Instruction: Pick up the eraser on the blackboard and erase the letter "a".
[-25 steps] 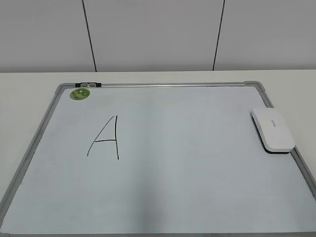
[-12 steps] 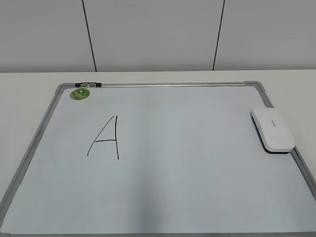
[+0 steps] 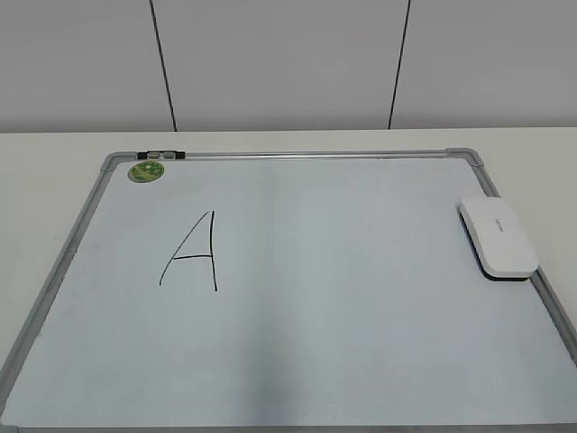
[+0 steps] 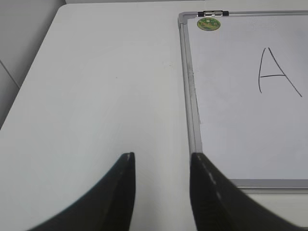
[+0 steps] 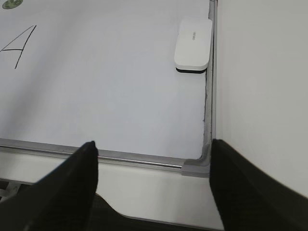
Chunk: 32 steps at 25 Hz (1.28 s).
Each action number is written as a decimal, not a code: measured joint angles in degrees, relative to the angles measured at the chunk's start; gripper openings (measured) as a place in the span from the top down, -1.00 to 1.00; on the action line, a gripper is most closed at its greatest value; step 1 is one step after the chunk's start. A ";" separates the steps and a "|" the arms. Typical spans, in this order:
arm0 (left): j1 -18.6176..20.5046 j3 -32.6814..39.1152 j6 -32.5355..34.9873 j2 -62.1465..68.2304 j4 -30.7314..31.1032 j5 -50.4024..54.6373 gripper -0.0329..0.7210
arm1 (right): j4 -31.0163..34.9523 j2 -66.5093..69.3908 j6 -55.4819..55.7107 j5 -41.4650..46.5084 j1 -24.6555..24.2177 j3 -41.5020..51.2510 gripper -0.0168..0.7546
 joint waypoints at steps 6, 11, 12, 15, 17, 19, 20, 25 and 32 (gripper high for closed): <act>0.00 0.00 0.00 0.00 0.00 0.00 0.21 | -0.10 0.00 0.00 0.00 0.00 0.00 -0.43; 0.00 0.00 0.00 0.00 0.00 0.00 0.22 | -0.31 0.00 0.33 0.11 0.00 0.00 -0.43; 0.00 0.00 0.00 0.00 0.00 0.00 0.22 | -0.71 0.00 0.44 0.12 0.00 0.00 -0.43; 0.00 0.00 0.00 0.00 0.00 0.00 0.22 | -0.83 0.00 0.67 0.12 0.00 0.00 -0.43; 0.00 0.00 0.00 0.00 0.00 0.00 0.22 | -1.05 0.00 0.75 0.12 0.00 0.00 -0.43; 0.00 0.00 0.00 0.00 0.00 0.00 0.22 | -2.07 0.00 0.75 0.12 0.00 0.00 -0.43; 0.00 0.00 0.00 0.00 0.00 0.00 0.22 | -3.81 0.00 0.90 0.12 0.00 -0.12 -0.43; 0.00 0.00 0.00 0.00 0.00 0.00 0.22 | -6.01 0.00 0.92 0.12 0.00 -0.49 -0.43; 0.00 0.00 0.00 0.00 0.00 0.00 0.26 | -6.14 0.00 1.01 0.12 0.00 -0.49 -0.43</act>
